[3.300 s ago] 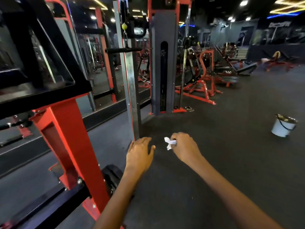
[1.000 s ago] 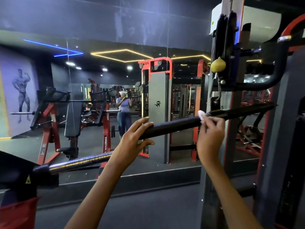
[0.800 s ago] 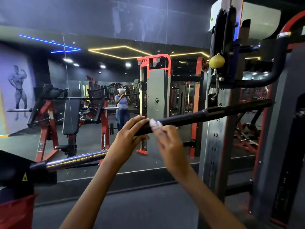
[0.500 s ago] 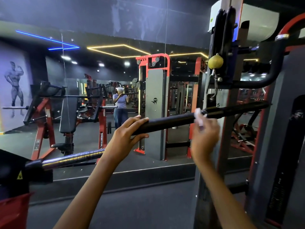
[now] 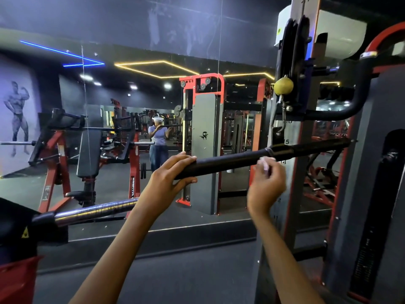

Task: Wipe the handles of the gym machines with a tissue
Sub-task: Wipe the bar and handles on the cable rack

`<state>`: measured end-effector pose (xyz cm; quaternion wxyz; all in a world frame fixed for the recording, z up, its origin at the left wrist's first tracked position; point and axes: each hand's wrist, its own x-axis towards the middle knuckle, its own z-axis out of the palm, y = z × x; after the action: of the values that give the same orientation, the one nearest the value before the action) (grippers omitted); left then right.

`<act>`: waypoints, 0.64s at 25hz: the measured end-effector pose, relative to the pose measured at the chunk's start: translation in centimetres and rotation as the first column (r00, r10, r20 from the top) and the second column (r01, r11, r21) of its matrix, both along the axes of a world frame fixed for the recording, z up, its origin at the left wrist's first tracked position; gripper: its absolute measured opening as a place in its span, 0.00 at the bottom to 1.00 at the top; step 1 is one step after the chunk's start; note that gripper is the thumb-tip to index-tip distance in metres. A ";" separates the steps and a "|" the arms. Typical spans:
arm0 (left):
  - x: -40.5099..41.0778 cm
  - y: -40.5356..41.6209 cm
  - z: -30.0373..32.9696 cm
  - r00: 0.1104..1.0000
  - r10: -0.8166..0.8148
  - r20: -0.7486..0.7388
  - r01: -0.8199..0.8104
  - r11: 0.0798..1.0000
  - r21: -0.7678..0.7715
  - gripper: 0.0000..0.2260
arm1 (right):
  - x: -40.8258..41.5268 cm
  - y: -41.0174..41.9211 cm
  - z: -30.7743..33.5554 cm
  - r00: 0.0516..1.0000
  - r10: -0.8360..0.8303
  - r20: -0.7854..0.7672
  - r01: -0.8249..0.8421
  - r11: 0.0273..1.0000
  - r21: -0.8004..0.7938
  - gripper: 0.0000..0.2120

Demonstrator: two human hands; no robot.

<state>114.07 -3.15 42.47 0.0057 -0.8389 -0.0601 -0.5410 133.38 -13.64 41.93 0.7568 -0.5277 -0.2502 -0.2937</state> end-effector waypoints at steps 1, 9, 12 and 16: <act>0.1 0.0 -0.1 1.000 -0.001 0.007 0.002 1.000 -0.007 0.22 | -2.1 0.4 -0.3 0.990 0.002 0.138 0.005 0.999 -0.053 0.06; -0.5 -0.2 0.5 1.000 -0.006 0.010 0.006 1.000 0.010 0.22 | 2.4 -2.5 1.7 0.991 -0.032 0.127 0.061 0.971 -0.231 0.09; 0.1 -0.1 0.0 1.000 0.005 0.009 -0.005 1.000 0.003 0.22 | -2.1 -1.5 2.8 0.914 -0.059 0.402 0.198 0.928 -0.314 0.08; -0.1 0.2 -0.6 1.000 0.005 -0.010 -0.006 0.998 -0.063 0.22 | -6.7 -0.1 2.2 0.587 0.202 0.784 0.338 0.819 -0.464 0.15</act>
<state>113.96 -2.95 41.92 -0.0190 -0.8411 -0.0793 -0.5347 126.66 -13.72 44.15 0.3526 -0.5458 -0.6187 -0.4415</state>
